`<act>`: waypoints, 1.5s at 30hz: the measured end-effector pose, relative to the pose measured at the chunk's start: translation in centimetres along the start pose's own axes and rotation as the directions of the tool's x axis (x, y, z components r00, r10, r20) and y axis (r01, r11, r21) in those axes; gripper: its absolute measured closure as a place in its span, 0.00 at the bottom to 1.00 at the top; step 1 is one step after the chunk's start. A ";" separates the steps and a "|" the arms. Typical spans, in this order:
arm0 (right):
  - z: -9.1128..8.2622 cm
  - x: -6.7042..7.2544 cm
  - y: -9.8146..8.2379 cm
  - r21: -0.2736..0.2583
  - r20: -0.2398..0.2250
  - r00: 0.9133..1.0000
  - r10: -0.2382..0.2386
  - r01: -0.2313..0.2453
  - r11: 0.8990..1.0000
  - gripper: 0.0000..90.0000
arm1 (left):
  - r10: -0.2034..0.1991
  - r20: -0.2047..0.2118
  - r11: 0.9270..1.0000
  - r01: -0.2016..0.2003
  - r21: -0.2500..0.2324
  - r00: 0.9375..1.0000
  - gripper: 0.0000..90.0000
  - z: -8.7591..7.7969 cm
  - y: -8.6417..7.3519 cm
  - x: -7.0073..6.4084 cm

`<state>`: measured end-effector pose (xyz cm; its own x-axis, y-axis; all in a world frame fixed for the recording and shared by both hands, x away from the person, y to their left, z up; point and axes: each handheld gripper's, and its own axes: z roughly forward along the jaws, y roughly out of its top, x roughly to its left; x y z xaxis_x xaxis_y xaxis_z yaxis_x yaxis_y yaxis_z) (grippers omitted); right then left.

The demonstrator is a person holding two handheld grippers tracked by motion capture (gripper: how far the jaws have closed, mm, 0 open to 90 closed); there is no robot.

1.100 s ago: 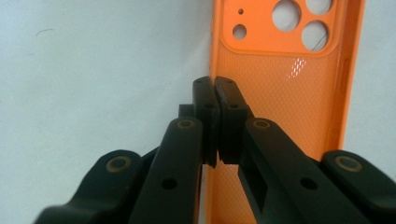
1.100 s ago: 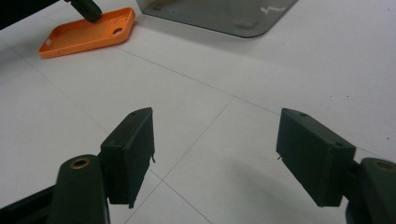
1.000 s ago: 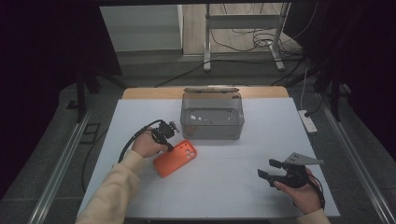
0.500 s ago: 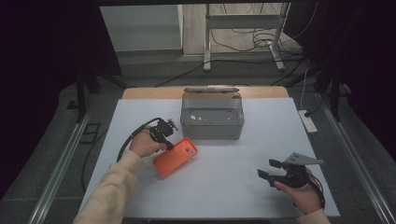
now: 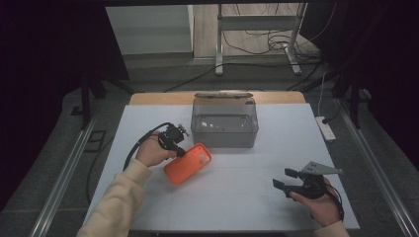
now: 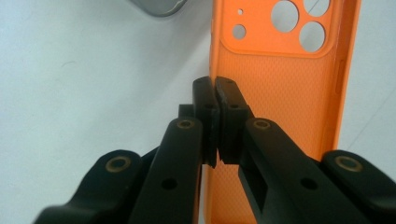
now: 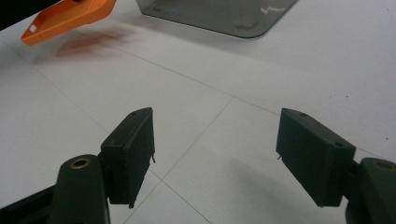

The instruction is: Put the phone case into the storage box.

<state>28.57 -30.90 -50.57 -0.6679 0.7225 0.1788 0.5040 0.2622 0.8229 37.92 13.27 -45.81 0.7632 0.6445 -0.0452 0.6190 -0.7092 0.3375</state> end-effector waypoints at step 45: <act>0.4 0.2 0.4 -0.006 -0.051 0.998 0.049 -0.049 0.999 0.31 | 0.190 -0.054 0.976 -0.194 -0.094 0.980 0.98 -1.4 2.4 -4.9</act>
<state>28.79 -30.40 -50.42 -0.6696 0.7008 0.2458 0.5327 0.2226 0.8165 35.41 8.79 -43.45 0.8559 0.5123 0.0702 0.4386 -0.7911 0.4263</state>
